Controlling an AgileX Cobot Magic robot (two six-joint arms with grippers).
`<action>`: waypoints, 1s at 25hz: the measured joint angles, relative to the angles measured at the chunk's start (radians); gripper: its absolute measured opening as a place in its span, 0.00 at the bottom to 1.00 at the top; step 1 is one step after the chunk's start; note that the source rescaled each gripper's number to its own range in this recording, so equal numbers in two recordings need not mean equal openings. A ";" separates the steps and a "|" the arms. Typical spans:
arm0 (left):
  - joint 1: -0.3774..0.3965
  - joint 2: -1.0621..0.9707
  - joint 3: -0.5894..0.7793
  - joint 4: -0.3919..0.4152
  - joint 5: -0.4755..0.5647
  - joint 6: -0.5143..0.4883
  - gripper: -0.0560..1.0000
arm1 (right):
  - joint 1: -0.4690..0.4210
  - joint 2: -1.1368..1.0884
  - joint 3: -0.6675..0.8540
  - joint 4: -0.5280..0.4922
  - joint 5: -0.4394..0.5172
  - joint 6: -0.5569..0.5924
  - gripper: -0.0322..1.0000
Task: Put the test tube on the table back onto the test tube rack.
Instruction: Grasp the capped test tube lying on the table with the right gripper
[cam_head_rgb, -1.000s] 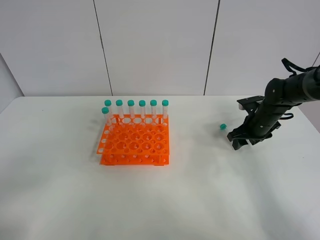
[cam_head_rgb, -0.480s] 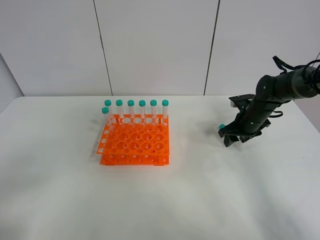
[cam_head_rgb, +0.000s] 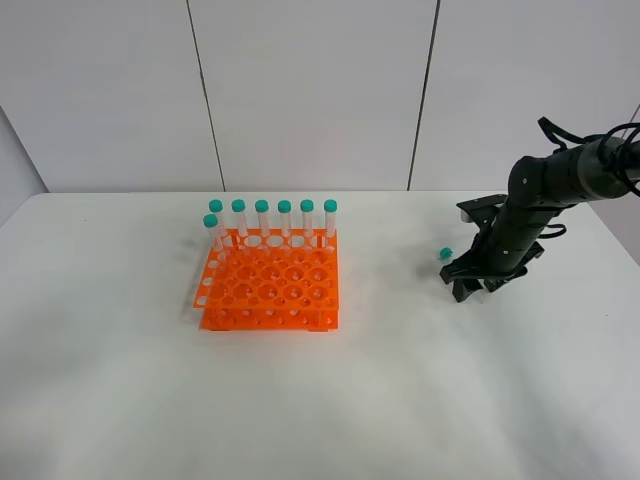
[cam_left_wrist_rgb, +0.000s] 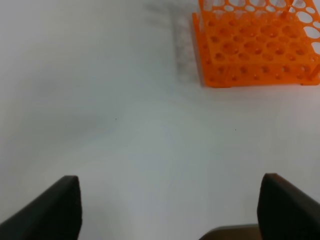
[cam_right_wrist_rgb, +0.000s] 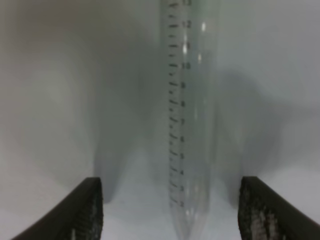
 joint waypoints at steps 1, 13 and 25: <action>0.000 0.000 0.000 0.000 0.000 0.000 1.00 | 0.000 0.000 0.000 -0.002 0.000 0.004 0.96; 0.000 0.000 0.000 0.000 0.000 0.000 1.00 | 0.000 0.000 0.000 -0.006 -0.001 0.008 0.37; 0.000 0.000 0.000 0.000 0.000 0.000 1.00 | 0.000 0.000 0.000 -0.006 -0.027 0.009 0.34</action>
